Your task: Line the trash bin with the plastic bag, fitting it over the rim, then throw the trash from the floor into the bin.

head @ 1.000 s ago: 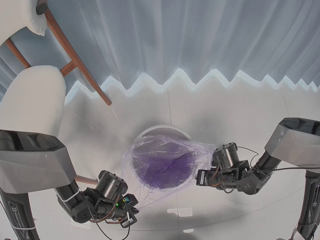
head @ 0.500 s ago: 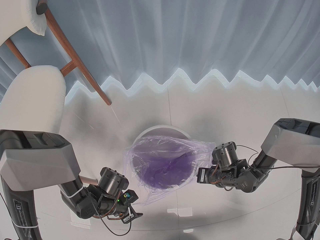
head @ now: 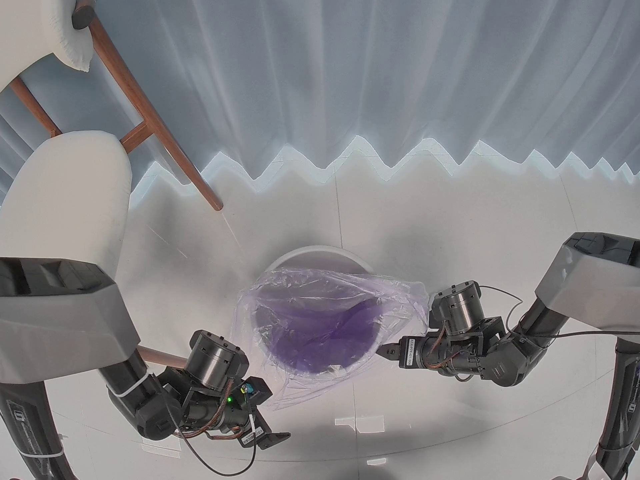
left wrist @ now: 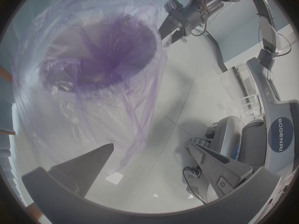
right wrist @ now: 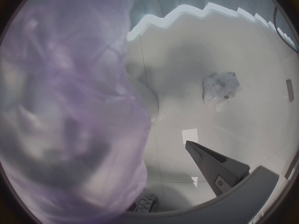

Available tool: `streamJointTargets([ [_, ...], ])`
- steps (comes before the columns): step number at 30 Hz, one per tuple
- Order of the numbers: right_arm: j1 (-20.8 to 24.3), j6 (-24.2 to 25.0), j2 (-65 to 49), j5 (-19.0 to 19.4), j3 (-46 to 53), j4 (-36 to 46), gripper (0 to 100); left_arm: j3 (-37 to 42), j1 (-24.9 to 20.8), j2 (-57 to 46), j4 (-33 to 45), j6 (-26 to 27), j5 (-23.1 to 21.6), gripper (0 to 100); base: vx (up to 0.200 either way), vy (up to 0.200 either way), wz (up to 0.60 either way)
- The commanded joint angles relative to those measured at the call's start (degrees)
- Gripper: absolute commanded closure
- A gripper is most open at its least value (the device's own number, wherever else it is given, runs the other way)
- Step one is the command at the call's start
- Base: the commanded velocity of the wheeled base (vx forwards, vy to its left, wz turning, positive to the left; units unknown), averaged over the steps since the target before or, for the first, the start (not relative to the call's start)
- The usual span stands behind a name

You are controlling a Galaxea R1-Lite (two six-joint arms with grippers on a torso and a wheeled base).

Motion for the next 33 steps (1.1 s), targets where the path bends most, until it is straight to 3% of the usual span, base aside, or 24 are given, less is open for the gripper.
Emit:
streamJointTargets([
  [1, 0.08, 0.03, -3.70, 0.22, 2.28, 0.07, 0, 2.27, -0.47, -5.82, -0.10, -0.03, -0.08, 0, 0.000, 0.000, 0.00],
  [6, 0.17, 0.03, -7.66, 0.31, 7.21, -0.11, 0, 6.49, -1.79, -14.26, -0.10, -0.56, -0.17, 0, 0.000, 0.000, 0.00],
  [18, 0.17, -0.68, -15.31, 0.92, 7.47, -0.20, 0, 6.93, -0.73, -18.91, -0.10, -1.88, -0.69, 0, 0.000, 0.000, 0.00],
  [22, -1.41, -3.75, -17.41, 2.68, 7.91, -2.13, 0, 6.32, 0.76, -19.88, -0.10, -3.55, -0.17, 0, 0.000, 0.000, 0.00],
  [28, -3.96, -9.47, -16.36, 5.05, 8.35, -12.41, 0, 3.06, 2.34, -20.06, -0.01, -3.55, -0.17, 0, 0.000, 0.000, 0.00],
  [33, -6.51, -17.29, -13.72, 10.59, 8.44, -18.57, 0, 0.60, 5.42, -19.35, 0.08, -3.28, 0.18, 0, 0.000, 0.000, 0.00],
])
